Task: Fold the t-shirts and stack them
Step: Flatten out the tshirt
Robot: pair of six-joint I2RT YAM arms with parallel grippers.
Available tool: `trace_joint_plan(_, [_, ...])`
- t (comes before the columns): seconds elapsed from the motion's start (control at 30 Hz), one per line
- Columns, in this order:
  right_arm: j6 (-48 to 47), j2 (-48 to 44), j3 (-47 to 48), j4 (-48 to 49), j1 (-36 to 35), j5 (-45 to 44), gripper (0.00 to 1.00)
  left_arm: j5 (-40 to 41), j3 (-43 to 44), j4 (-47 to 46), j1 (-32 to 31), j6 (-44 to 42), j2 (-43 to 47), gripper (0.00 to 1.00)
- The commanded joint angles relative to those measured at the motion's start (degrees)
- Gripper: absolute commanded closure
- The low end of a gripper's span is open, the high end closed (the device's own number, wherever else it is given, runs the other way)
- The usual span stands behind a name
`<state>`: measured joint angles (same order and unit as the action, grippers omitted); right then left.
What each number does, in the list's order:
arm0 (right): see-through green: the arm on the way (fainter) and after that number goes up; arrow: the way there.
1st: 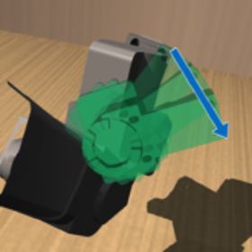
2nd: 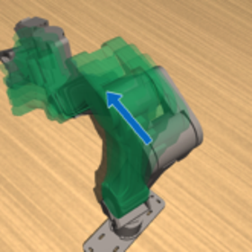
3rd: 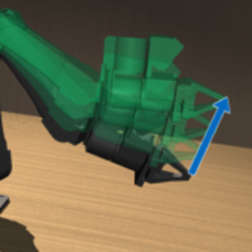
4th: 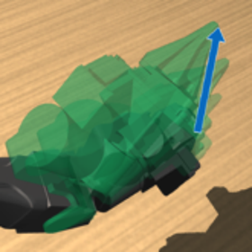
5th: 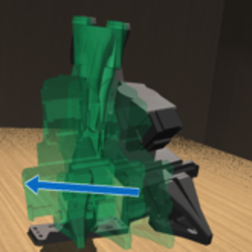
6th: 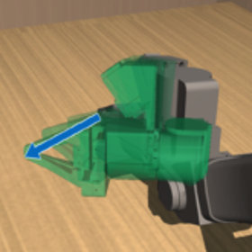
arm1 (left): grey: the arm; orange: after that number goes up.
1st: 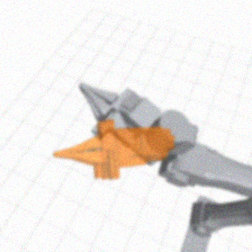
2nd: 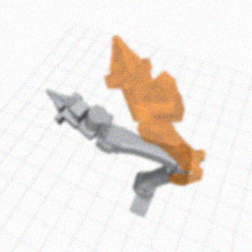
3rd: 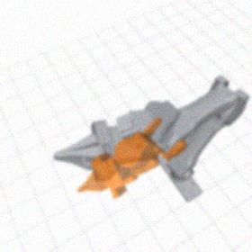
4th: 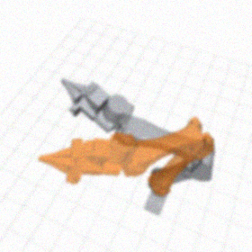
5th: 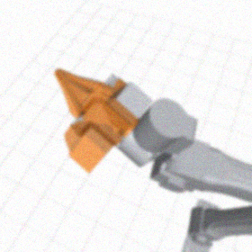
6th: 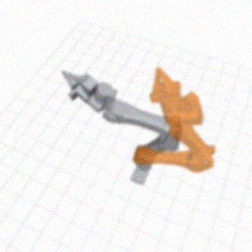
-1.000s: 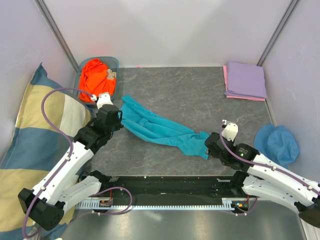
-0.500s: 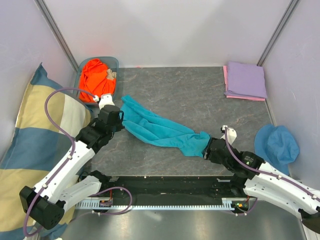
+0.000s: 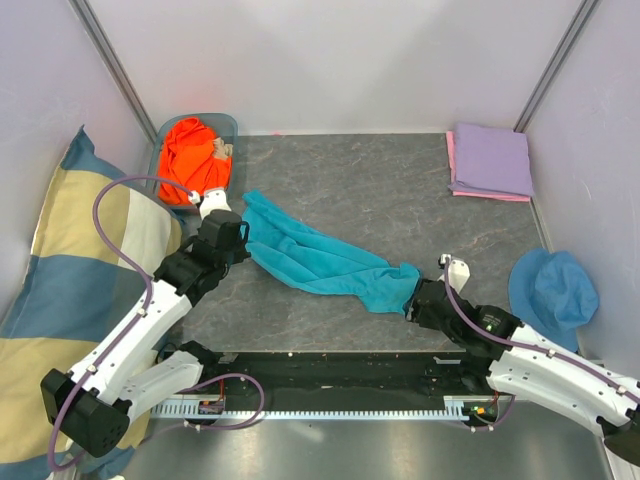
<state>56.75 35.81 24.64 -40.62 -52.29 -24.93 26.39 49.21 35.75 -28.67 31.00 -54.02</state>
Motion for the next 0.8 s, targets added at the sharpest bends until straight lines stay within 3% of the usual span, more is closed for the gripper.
trace_joint_plan(0.0, [-1.0, 1.4, -0.6, 3.9, -0.4, -1.9, 0.43, -0.1, -0.6, -2.3, 0.3, -1.7, -0.1, 0.98])
trace_joint_plan(0.3, [-1.5, 4.4, -1.4, 6.9, -0.3, -1.4, 0.56, 0.2, -1.0, -2.4, 0.3, -1.9, -0.1, 0.98])
trace_joint_plan(0.4, [-1.5, 4.2, -1.9, 7.1, -0.3, -1.0, 0.75, 0.2, -1.0, -2.4, 0.3, -1.8, -0.3, 0.98])
trace_joint_plan(0.43, [-1.4, 4.0, -1.8, 7.1, -0.3, -0.9, 0.97, 0.2, -1.0, -2.3, 0.3, -1.9, -0.3, 0.98])
trace_joint_plan(0.47, [-1.3, 3.7, -1.8, 7.0, -0.4, -0.8, 1.0, 0.2, -1.1, -2.4, 0.3, -1.9, -0.2, 0.98])
trace_joint_plan(0.63, [-1.1, 1.3, 3.7, 2.0, -0.3, -4.9, 1.0, -0.2, 1.0, -2.2, 0.4, -3.1, 0.5, 0.98])
trace_joint_plan(0.77, [-6.1, 1.2, 16.4, -1.3, -0.3, -11.5, 1.0, -2.0, 6.9, -1.3, 0.5, -5.6, -0.5, 0.98])
